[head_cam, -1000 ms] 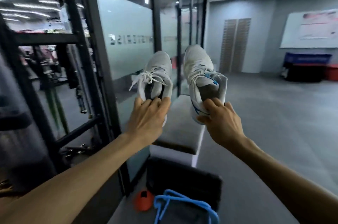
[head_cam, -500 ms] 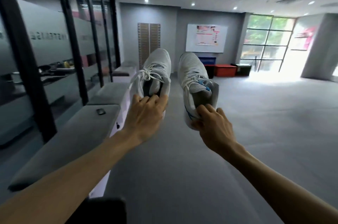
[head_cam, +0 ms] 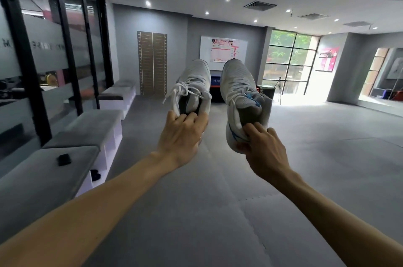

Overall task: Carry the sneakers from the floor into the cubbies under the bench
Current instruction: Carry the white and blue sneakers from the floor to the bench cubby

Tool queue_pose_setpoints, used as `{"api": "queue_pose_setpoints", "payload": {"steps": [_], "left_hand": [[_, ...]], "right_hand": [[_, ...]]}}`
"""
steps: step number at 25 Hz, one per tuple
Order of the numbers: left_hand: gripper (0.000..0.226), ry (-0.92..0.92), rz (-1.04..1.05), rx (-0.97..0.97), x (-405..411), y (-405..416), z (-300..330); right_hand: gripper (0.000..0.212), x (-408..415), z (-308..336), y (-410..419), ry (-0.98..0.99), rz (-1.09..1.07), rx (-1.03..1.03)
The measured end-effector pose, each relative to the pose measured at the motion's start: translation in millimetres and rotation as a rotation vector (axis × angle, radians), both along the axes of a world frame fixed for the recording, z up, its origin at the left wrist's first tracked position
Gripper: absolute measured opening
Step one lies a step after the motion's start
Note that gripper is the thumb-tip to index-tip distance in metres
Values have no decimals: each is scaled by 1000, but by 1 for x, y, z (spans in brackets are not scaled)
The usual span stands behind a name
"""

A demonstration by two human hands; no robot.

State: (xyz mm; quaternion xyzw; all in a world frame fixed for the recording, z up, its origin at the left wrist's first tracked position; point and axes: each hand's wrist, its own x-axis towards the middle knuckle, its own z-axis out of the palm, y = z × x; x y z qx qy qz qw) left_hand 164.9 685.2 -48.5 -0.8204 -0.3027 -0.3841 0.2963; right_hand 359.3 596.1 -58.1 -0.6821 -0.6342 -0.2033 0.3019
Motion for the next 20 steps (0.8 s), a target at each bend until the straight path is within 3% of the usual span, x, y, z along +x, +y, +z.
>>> {"api": "queue_pose_setpoints", "payload": {"steps": [6,13,17,20], "left_hand": [[53,9,39,11,59,137,3],[39,-9,218,2,117,302,1],[51,3,360,-3,119,386,3],[48,25,491,9,101,434,1]], "right_hand": [[20,72,4,142,5,32,27],[21,139,6,344,13,213,-7],[19,143,11,457,1,346,-16],[19,127,8,527,-14,434,-11]]}}
